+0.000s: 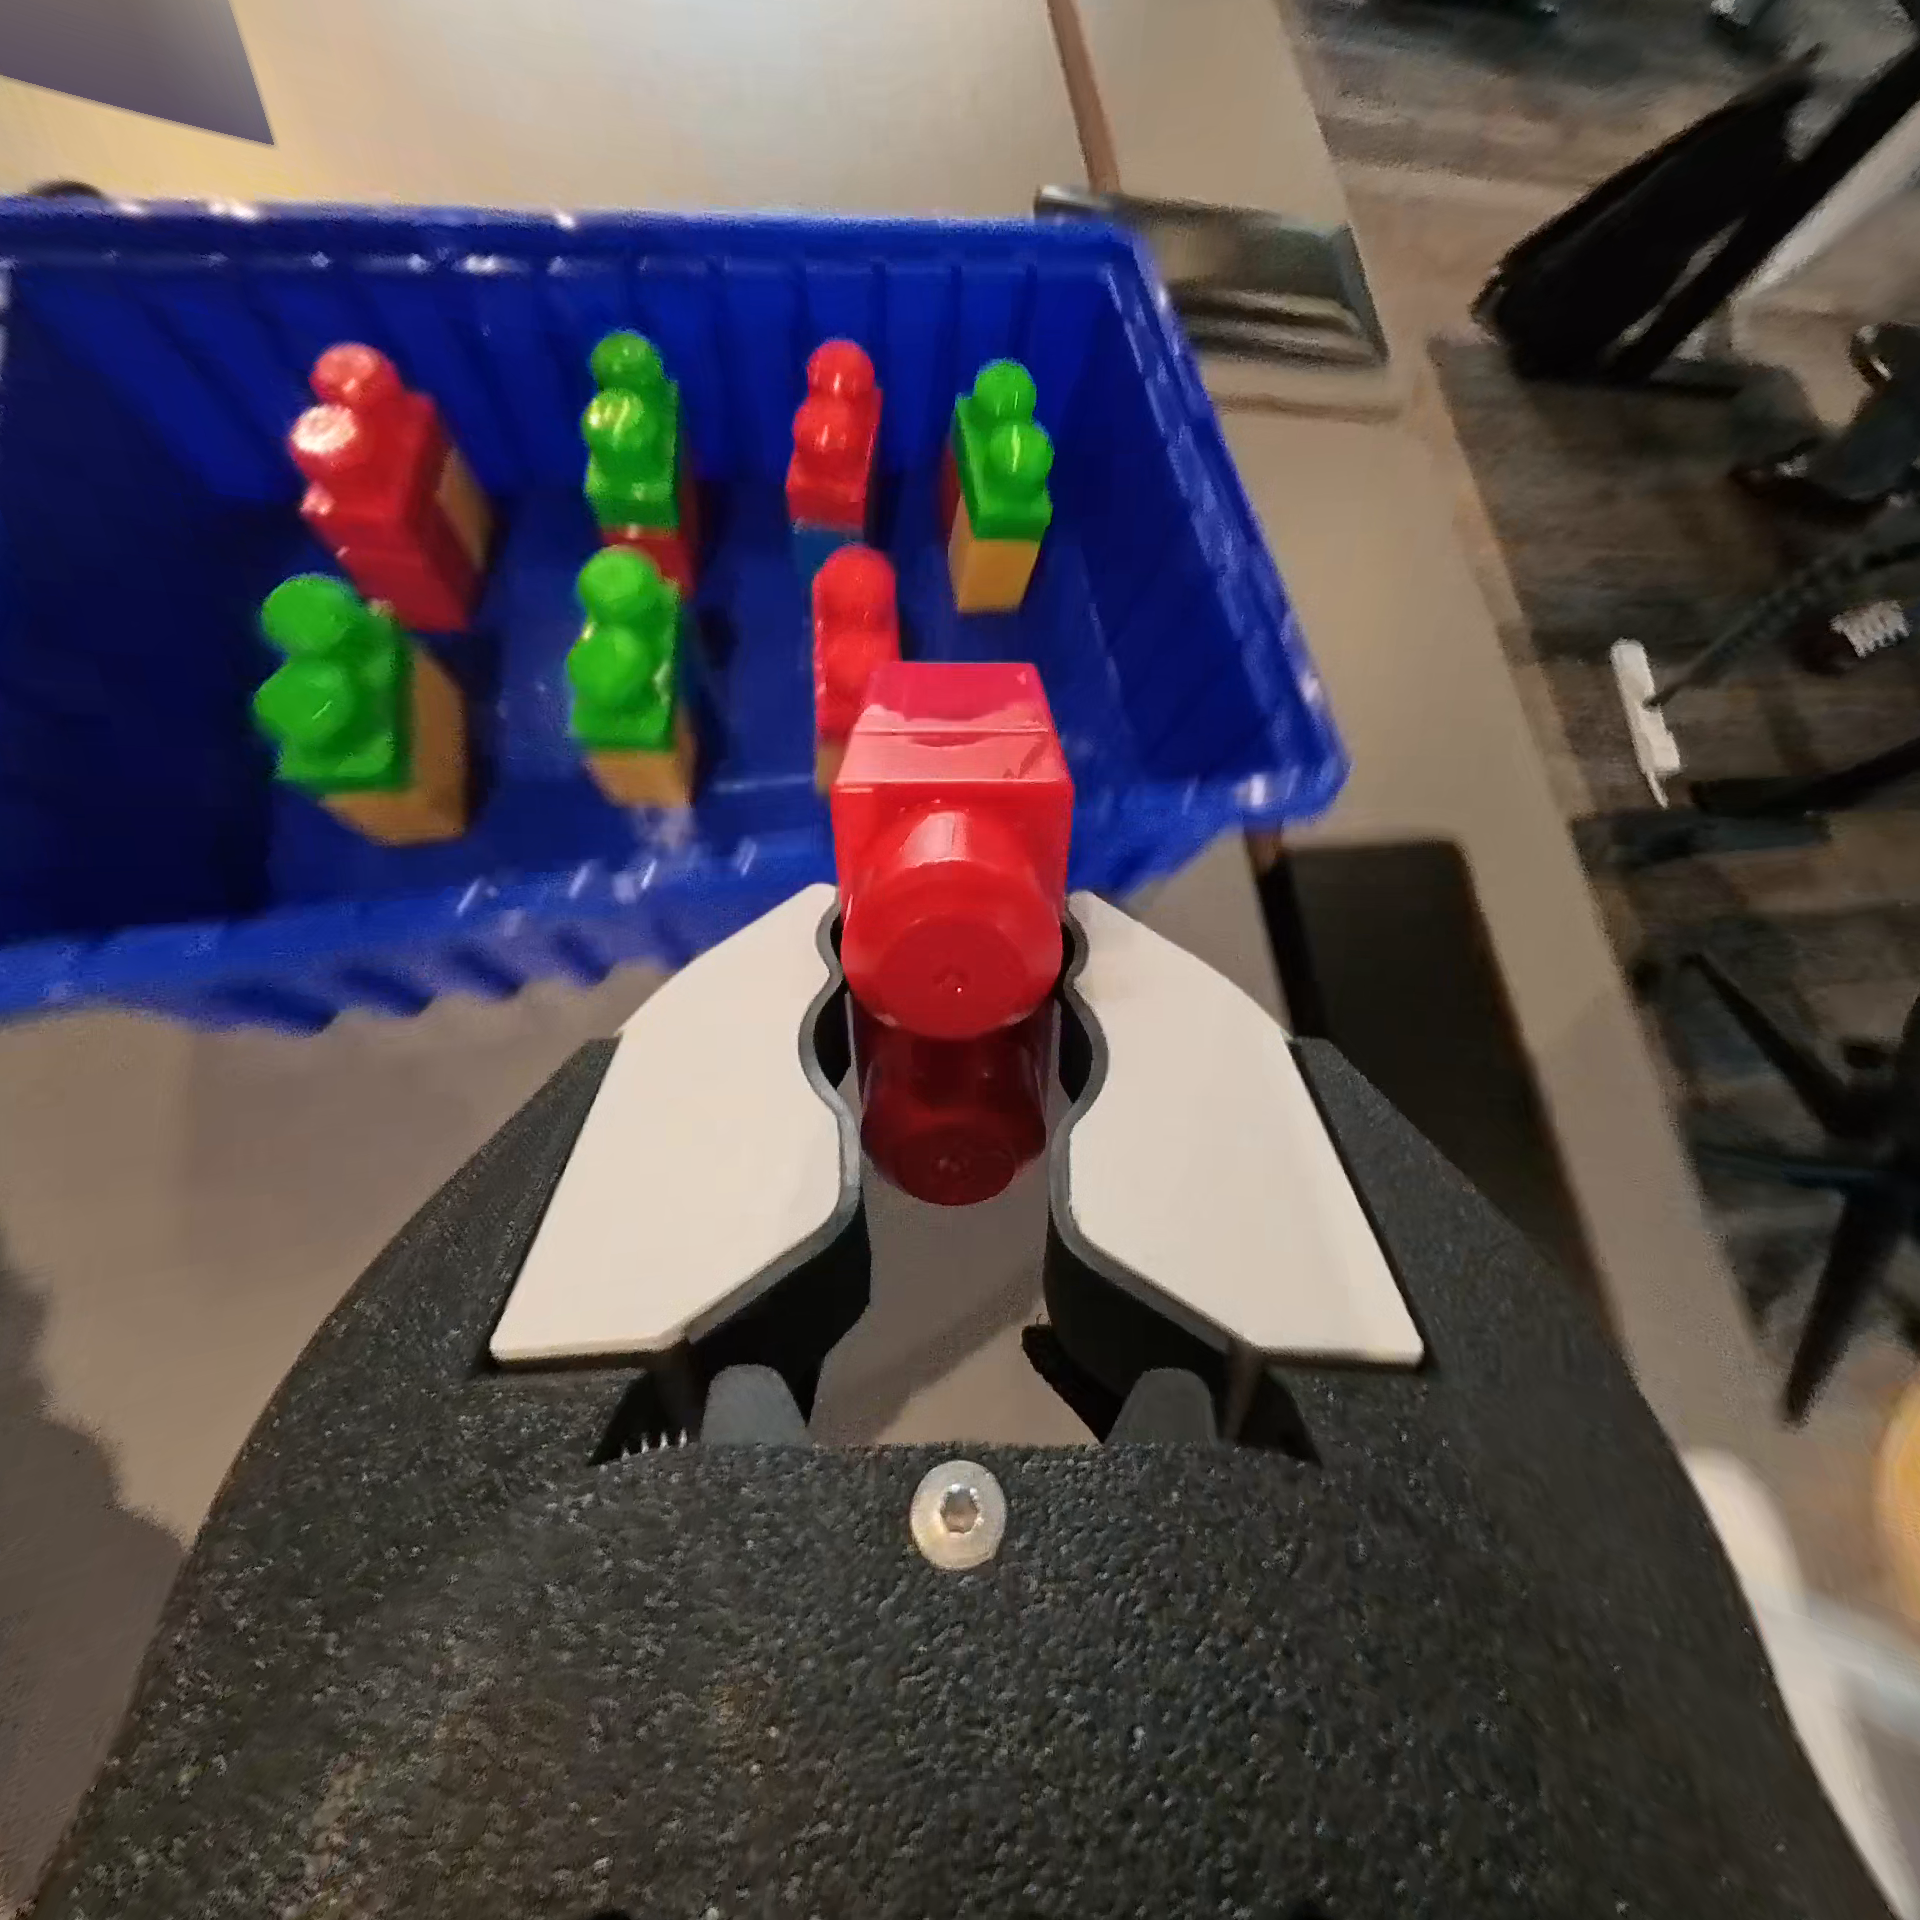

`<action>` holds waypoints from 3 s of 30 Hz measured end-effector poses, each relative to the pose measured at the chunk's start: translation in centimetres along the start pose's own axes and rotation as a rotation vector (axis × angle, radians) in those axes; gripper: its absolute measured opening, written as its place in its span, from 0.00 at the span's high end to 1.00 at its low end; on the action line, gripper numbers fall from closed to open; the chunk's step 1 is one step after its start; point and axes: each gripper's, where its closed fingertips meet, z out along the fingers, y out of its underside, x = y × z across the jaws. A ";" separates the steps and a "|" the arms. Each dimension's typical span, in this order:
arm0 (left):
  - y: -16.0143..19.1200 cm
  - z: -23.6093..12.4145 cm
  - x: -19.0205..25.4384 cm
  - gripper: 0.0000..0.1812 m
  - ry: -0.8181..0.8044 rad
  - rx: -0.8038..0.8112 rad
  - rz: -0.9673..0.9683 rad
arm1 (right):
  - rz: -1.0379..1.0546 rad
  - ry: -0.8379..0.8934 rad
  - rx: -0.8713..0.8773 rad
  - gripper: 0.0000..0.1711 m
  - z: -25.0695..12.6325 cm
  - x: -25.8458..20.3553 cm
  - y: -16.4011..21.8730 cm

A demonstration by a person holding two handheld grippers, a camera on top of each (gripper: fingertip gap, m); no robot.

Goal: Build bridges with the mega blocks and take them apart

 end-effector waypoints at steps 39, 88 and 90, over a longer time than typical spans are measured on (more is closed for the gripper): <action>5.9 9.6 34.6 0.56 0.487 -0.017 0.307 | 0.113 -0.048 -0.447 0.79 -10.4 -7.3 21.6; 7.0 9.0 31.3 0.58 0.376 0.352 0.152 | 0.137 0.328 0.565 0.62 -13.9 -6.3 19.3; 7.0 9.1 31.2 0.58 0.378 0.351 0.137 | 0.190 0.337 0.602 0.60 -13.9 -6.4 20.4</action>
